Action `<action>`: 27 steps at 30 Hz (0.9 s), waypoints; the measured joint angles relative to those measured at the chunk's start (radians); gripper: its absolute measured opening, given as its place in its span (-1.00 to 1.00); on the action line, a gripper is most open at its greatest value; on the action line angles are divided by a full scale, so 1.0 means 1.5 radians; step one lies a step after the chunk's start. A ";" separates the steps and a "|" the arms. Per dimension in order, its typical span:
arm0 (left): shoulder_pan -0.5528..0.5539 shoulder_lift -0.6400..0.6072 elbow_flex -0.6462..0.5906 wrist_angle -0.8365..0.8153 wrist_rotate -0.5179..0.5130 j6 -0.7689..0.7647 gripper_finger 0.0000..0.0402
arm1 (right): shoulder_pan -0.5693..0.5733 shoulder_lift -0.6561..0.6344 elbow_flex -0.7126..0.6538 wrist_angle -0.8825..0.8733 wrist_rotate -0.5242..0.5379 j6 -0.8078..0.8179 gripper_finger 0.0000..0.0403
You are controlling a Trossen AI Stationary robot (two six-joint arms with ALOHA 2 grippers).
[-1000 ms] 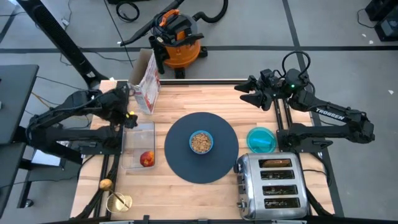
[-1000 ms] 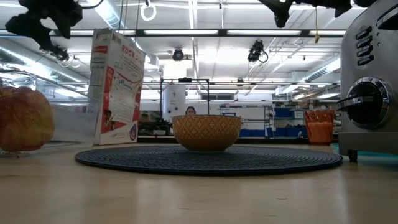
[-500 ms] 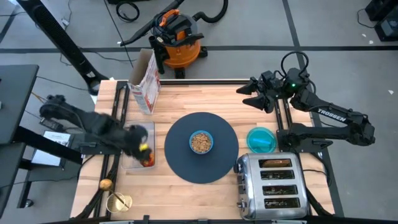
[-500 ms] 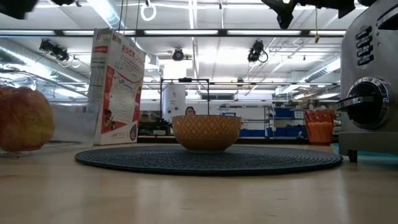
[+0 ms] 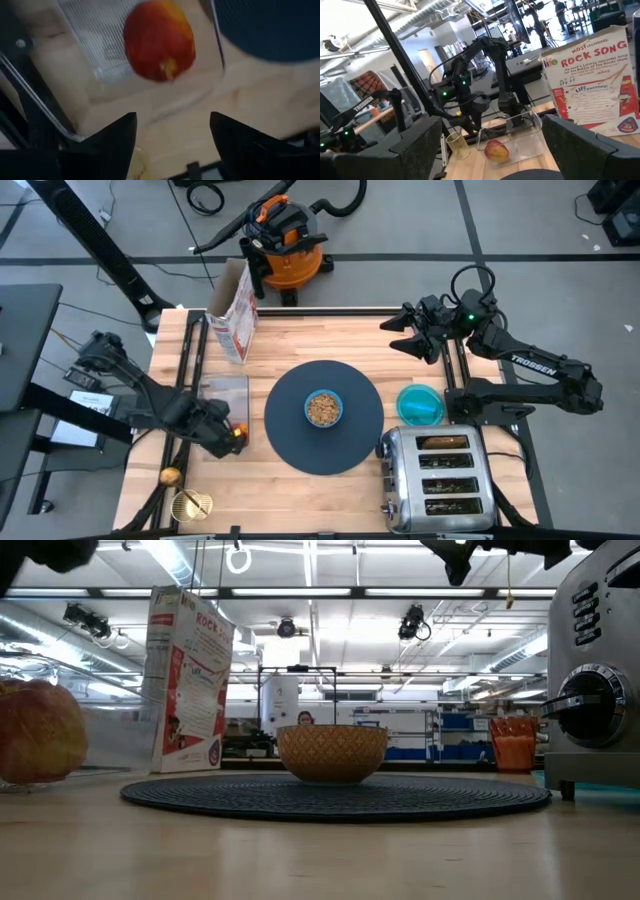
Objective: Arrange a breakfast setting
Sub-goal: Put the apple on the blue tablemat to the top left of the blue bowl
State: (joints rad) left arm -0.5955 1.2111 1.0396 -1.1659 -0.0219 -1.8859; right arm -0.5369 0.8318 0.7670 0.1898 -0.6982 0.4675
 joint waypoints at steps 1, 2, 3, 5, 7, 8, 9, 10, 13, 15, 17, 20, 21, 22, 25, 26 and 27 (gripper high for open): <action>0.011 0.001 -0.003 -0.001 0.000 0.000 0.24 | 0.000 0.000 0.000 -0.003 0.004 0.000 0.73; 0.022 0.001 -0.005 0.000 -0.001 0.000 0.20 | 0.000 0.000 0.000 -0.006 0.010 0.000 0.73; 0.034 0.002 -0.009 0.004 0.000 0.000 0.15 | 0.000 0.000 0.000 -0.009 0.017 0.001 0.73; 0.056 0.012 -0.015 0.004 0.005 0.002 0.06 | 0.000 0.000 0.000 -0.018 0.031 0.002 0.73; 0.077 0.021 -0.021 0.009 0.037 0.016 -0.03 | 0.000 0.000 0.000 -0.020 0.034 0.002 0.73; 0.085 0.027 -0.023 0.009 0.052 0.026 -0.07 | 0.000 0.000 0.000 -0.019 0.035 0.002 0.73; 0.091 0.035 -0.024 0.010 0.061 0.034 -0.10 | 0.000 0.000 0.000 -0.019 0.034 0.002 0.73; 0.096 0.043 -0.025 0.012 0.063 0.043 -0.13 | 0.000 0.000 0.000 -0.020 0.034 0.002 0.73; 0.108 0.058 -0.025 0.012 0.064 0.063 -0.18 | 0.001 0.000 0.000 -0.019 0.035 0.002 0.73; 0.112 0.066 -0.025 0.014 0.065 0.063 -0.20 | 0.001 0.000 0.000 -0.019 0.035 0.003 0.73; 0.112 0.074 -0.025 0.025 0.068 0.061 -0.21 | 0.001 0.000 0.000 -0.019 0.035 0.002 0.73; 0.112 0.090 -0.025 0.063 0.095 0.063 -0.23 | 0.000 0.000 0.000 -0.019 0.043 0.003 0.73; 0.111 0.096 -0.025 0.077 0.100 0.066 -0.23 | 0.001 0.000 0.000 -0.019 0.047 0.003 0.73; 0.111 0.103 -0.024 0.079 0.103 0.066 -0.23 | 0.001 0.000 0.000 -0.019 0.050 0.003 0.73; 0.112 0.125 -0.025 0.056 0.105 0.064 -0.23 | 0.000 0.000 0.000 -0.019 0.052 0.003 0.73; 0.112 0.130 -0.025 0.049 0.104 0.064 -0.23 | 0.000 0.000 0.000 -0.019 0.052 0.003 0.73; 0.112 0.133 -0.025 0.046 0.105 0.063 -0.23 | 0.000 0.000 0.000 -0.019 0.051 0.004 0.73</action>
State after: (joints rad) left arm -0.4282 1.4108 1.0019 -1.0970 0.1361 -1.7909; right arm -0.5365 0.8318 0.7670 0.1610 -0.6210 0.4733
